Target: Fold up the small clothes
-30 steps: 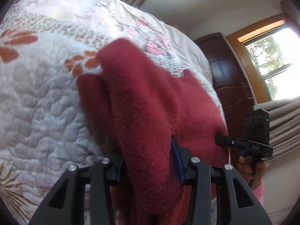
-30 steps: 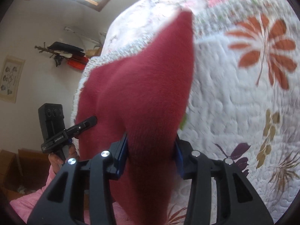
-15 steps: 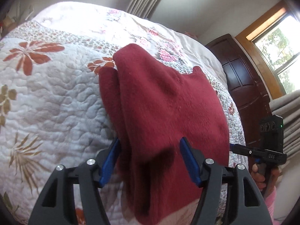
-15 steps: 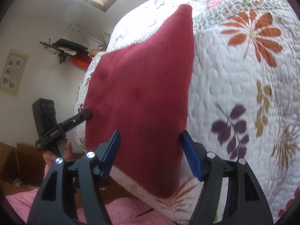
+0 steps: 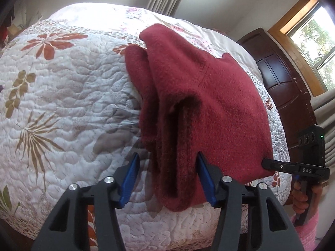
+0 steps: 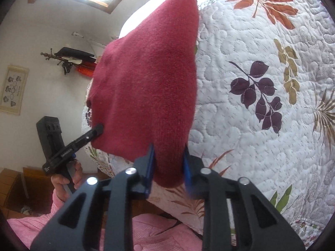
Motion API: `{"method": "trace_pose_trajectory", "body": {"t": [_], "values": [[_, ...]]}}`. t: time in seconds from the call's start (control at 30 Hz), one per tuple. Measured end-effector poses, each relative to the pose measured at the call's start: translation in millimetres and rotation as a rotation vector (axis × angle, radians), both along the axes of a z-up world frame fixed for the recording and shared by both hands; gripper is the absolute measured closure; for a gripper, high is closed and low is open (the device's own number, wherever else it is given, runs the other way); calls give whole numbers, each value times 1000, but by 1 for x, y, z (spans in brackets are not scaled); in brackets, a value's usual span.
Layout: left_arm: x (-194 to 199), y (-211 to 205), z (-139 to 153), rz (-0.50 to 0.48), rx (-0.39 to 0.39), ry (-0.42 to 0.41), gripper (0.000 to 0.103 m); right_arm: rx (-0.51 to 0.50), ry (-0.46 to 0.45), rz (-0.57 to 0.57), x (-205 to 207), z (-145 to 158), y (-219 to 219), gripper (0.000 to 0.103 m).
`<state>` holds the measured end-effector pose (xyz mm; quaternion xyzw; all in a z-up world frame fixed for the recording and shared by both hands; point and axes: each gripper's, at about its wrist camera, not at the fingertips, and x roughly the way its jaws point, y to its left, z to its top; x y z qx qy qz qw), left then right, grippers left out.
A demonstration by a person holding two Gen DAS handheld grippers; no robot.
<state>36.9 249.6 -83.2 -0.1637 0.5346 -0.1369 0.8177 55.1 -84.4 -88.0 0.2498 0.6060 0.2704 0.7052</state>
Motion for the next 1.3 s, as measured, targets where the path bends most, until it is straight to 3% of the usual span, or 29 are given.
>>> {"method": "trace_pose_trajectory", "body": {"t": [0.17,0.27,0.37,0.57,0.67,0.73,0.87,0.93,1.03,1.23,1.3], "values": [[-2,-4,4,-30,30,-14,60,17,-42,-9,-5,13,2,85],[-1,-5,-3,-42,32,5,59,-3,-3,-25,-5,-1,4,85],[1,-3,-15,-39,19,27,54,-58,14,-29,-7,-12,12,85],[1,-1,-21,-40,12,18,47,-77,13,-55,-10,-19,16,81],[1,1,-22,-28,3,21,43,-121,1,-73,-14,-18,18,71],[-1,3,-19,-8,-9,30,40,-165,-4,-95,-18,-19,19,57],[-7,10,-16,31,11,47,30,-232,-29,-118,-27,-6,28,48],[-12,12,-13,40,12,49,29,-287,-47,-122,-31,0,31,37],[-18,14,-7,48,45,45,24,-362,-70,-123,-38,9,40,29],[-36,14,9,43,124,33,13,-416,-67,-118,-53,18,52,13],[-41,14,14,45,140,31,12,-431,-61,-123,-59,22,53,12]]}}
